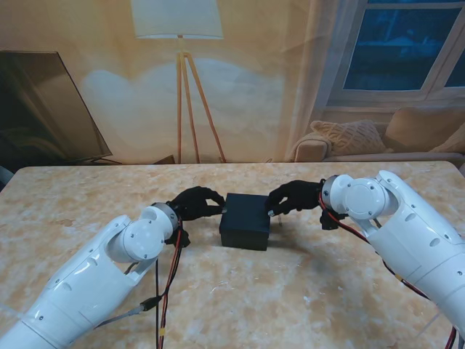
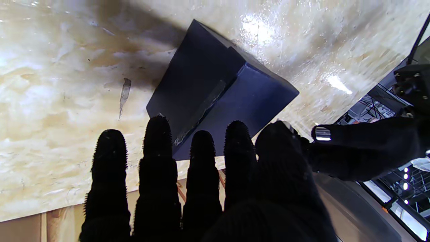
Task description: Pack mini donuts into a plastic bag, tie the opening and put the bag into the gift box
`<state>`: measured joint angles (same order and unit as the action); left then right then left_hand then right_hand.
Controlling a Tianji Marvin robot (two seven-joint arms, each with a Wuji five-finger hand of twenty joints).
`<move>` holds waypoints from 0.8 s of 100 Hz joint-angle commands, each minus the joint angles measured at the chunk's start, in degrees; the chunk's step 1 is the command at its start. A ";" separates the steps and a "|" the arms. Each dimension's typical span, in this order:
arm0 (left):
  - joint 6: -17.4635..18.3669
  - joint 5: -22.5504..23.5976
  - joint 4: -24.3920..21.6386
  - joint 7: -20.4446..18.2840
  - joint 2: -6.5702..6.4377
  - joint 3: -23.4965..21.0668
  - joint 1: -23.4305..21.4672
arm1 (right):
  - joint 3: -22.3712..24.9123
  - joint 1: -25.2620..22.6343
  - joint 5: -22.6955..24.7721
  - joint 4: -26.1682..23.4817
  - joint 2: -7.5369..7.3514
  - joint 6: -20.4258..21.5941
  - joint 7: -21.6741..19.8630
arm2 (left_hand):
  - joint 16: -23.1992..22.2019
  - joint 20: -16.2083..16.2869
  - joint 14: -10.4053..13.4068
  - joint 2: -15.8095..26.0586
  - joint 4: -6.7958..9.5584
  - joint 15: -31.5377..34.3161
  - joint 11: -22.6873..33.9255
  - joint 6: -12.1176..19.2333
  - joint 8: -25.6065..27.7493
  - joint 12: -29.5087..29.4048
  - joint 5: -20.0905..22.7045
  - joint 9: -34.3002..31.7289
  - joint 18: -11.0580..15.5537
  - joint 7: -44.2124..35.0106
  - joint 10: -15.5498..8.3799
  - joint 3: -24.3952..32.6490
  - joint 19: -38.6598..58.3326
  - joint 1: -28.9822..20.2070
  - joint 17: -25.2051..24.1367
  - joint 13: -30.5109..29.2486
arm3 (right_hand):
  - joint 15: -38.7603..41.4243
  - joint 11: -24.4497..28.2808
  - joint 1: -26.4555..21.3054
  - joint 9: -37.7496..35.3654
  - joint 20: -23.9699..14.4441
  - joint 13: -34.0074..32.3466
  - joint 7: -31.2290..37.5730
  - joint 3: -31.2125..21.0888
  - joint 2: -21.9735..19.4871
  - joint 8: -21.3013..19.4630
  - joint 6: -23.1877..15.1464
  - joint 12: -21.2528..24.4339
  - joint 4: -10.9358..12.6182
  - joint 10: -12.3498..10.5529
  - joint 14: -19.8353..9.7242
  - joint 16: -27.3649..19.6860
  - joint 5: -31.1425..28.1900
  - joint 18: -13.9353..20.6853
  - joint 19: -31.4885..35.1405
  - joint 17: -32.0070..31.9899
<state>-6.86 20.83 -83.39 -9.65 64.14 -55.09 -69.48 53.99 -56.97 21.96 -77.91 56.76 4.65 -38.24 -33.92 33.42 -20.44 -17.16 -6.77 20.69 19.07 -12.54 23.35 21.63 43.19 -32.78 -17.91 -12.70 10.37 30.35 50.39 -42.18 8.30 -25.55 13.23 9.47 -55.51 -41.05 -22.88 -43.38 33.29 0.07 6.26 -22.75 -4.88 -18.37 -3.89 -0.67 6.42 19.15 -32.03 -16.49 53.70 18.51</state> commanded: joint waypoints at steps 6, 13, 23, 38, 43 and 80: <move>0.29 -0.52 0.26 -1.54 0.08 0.71 0.52 | -1.32 0.67 -0.76 1.06 0.60 -0.17 -1.68 | 1.26 -0.10 1.35 1.28 0.84 -1.87 -0.42 1.63 -0.64 -0.98 -1.56 1.47 0.77 -0.08 -2.12 0.29 -0.97 0.38 -0.84 1.03 | 0.88 -0.26 -1.89 0.73 -0.72 -1.25 -0.47 0.92 0.68 0.12 -0.56 0.82 -0.93 -1.70 -0.80 1.92 -1.49 -1.06 1.20 0.15; 0.22 -0.83 0.62 -1.69 0.12 1.03 0.68 | -2.12 1.19 -1.19 1.57 0.62 -0.36 -1.97 | 1.40 -0.24 1.24 1.15 0.80 -1.99 -0.35 1.74 -0.63 -1.10 -1.35 1.15 0.66 -0.48 -2.06 0.36 -1.28 0.38 -0.87 0.99 | 0.89 -0.11 -1.85 0.58 -0.68 -1.07 -0.38 0.98 0.69 0.07 -0.61 0.94 -0.95 -1.78 -0.72 2.07 -1.55 -1.07 1.14 0.11; -0.01 -1.08 1.02 -1.69 0.20 1.45 0.85 | -3.12 1.79 -1.59 2.16 0.61 -0.67 -2.41 | 1.46 -0.35 1.28 1.33 0.76 -1.96 -0.11 1.72 -0.61 -1.15 -0.90 0.52 0.85 -1.03 -2.01 0.39 -1.49 0.46 -0.80 0.84 | 1.00 0.03 -1.89 0.38 -0.64 -1.23 -0.18 1.01 0.71 0.00 -0.70 1.04 -0.96 -1.78 -0.70 2.23 -1.71 -1.03 1.06 0.07; -0.75 -1.88 1.52 -1.97 0.31 2.06 1.15 | -3.90 2.17 -1.82 2.75 0.70 -1.15 -2.37 | 1.48 -0.45 1.32 1.53 0.70 -1.77 0.39 1.57 -0.60 -1.15 1.13 -1.62 0.45 -2.10 -1.75 0.16 -1.65 0.49 -0.41 0.25 | 1.05 0.11 -1.93 0.36 -0.61 -1.16 0.05 1.05 0.72 0.00 -0.71 1.14 -0.99 -1.57 -0.68 2.43 -1.72 -0.98 0.99 0.05; -0.94 -2.08 1.78 -2.05 0.35 2.29 1.30 | -4.15 2.33 -1.85 2.91 0.71 -1.23 -2.40 | 1.45 -0.46 1.24 1.47 0.70 -1.66 0.58 1.38 -0.57 -1.10 1.79 -2.31 0.36 -2.40 -1.41 0.16 -1.63 0.43 -0.29 -0.03 | 1.05 0.15 -1.92 0.33 -0.60 -1.15 0.05 1.06 0.70 0.05 -0.67 1.14 -0.98 -1.53 -0.71 2.47 -1.68 -1.02 0.96 0.00; -2.70 -4.05 3.26 -2.63 0.65 3.43 1.88 | -6.39 3.66 -2.45 4.28 0.73 -2.38 -3.18 | 1.25 -0.51 0.82 1.76 0.70 -1.20 0.89 1.19 -0.67 -0.86 2.83 -3.35 -0.24 -2.74 -0.75 -0.32 -1.32 0.31 -0.01 -0.61 | 0.06 -0.08 -1.81 0.99 -0.53 0.55 0.19 1.09 0.41 0.14 -1.09 1.29 -0.93 -1.13 0.03 2.25 -1.25 -0.92 0.65 -0.47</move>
<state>-9.11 16.99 -80.20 -10.77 64.62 -51.82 -67.46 48.13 -53.01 19.39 -74.12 57.05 2.75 -40.22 -33.27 33.42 -20.44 -17.16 -6.77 19.98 19.06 -11.16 22.57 21.03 43.28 -35.35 -17.89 -13.38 9.83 30.35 49.40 -42.19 8.39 -25.75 13.78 9.06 -55.51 -39.98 -22.88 -43.27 32.79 0.12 6.26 -22.75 -4.88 -16.92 -3.89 -3.46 6.40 20.46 -33.22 -16.50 53.70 18.52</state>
